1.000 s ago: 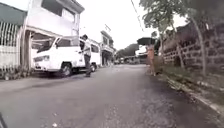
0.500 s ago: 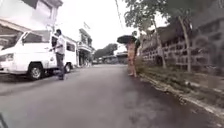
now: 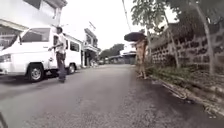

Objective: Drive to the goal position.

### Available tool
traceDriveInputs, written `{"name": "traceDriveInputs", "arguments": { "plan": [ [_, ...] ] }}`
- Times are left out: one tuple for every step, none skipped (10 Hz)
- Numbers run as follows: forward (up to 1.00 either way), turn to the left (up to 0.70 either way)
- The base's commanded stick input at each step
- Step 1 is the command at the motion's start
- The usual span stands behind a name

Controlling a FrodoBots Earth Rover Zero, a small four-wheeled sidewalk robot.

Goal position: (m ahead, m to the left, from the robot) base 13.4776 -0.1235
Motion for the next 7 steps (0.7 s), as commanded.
{"name": "traceDriveInputs", "arguments": {
  "plan": [
    [0.85, 0.10],
    [0.85, 0.10],
    [0.85, 0.10],
    [0.85, 0.10],
    [0.85, 0.10],
    [0.85, 0.10],
    [0.85, 0.10]
  ]
}}
